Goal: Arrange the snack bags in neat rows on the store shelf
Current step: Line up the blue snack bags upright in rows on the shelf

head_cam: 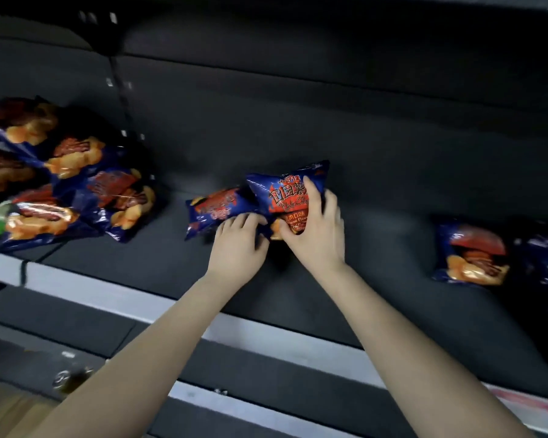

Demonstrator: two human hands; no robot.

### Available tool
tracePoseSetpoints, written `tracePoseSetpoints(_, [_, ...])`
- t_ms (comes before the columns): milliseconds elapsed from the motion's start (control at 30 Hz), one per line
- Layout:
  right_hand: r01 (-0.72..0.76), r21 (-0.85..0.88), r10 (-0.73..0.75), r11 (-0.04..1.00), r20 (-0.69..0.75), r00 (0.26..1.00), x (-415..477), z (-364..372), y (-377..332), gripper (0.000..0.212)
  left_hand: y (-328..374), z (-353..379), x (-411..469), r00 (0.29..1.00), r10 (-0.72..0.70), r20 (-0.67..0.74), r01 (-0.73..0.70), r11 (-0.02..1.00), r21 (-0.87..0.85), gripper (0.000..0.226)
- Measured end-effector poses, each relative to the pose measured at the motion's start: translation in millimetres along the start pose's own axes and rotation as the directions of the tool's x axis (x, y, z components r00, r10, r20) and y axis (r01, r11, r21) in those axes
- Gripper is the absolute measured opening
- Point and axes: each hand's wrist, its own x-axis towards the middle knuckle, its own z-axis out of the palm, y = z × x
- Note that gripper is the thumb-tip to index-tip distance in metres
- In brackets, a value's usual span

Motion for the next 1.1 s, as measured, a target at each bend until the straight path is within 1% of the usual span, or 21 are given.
tracePoseSetpoints(133, [-0.119,-0.059,0.116,0.991,-0.066,0.991,-14,-38,48,0.084,44,31,3,0.991,0.067,0.117,-0.062,0.997,-0.049,0.032])
tracePoseSetpoints(233, [-0.201,-0.108,0.188,0.974,-0.120,0.975,-26,-64,78,0.083,72,49,0,0.974,0.121,0.190,-0.106,0.991,-0.086,0.030])
tracePoseSetpoints(367, [-0.283,-0.127,0.258,0.951,-0.182,0.949,-42,-94,107,0.080,100,66,-4,0.943,0.177,0.280,-0.159,0.984,-0.085,0.030])
tracePoseSetpoints(533, [-0.375,-0.147,0.331,0.915,-0.257,0.908,-60,-127,130,0.080,132,78,-3,0.907,0.272,0.323,-0.246,0.962,-0.117,0.030])
tracePoseSetpoints(700, [-0.452,-0.220,0.385,0.864,-0.288,0.877,-85,-154,147,0.079,167,91,-9,0.865,0.347,0.363,-0.307,0.937,-0.164,0.030])
tracePoseSetpoints(800, [-0.496,-0.266,0.432,0.827,-0.265,0.862,-101,-171,159,0.076,184,99,-18,0.840,0.387,0.380,-0.342,0.922,-0.181,0.030])
tracePoseSetpoints(933, [-0.522,-0.333,0.513,0.785,-0.123,0.850,-118,-177,171,0.073,191,108,-26,0.825,0.399,0.401,-0.356,0.917,-0.181,0.030])
tracePoseSetpoints(1033, [-0.515,-0.347,0.525,0.784,-0.072,0.848,-121,-172,175,0.072,186,112,-30,0.816,0.401,0.417,-0.372,0.916,-0.153,0.030])
tracePoseSetpoints(1100, [-0.509,-0.341,0.523,0.790,-0.059,0.850,-118,-170,175,0.071,182,114,-31,0.825,0.383,0.415,-0.362,0.923,-0.132,0.030])
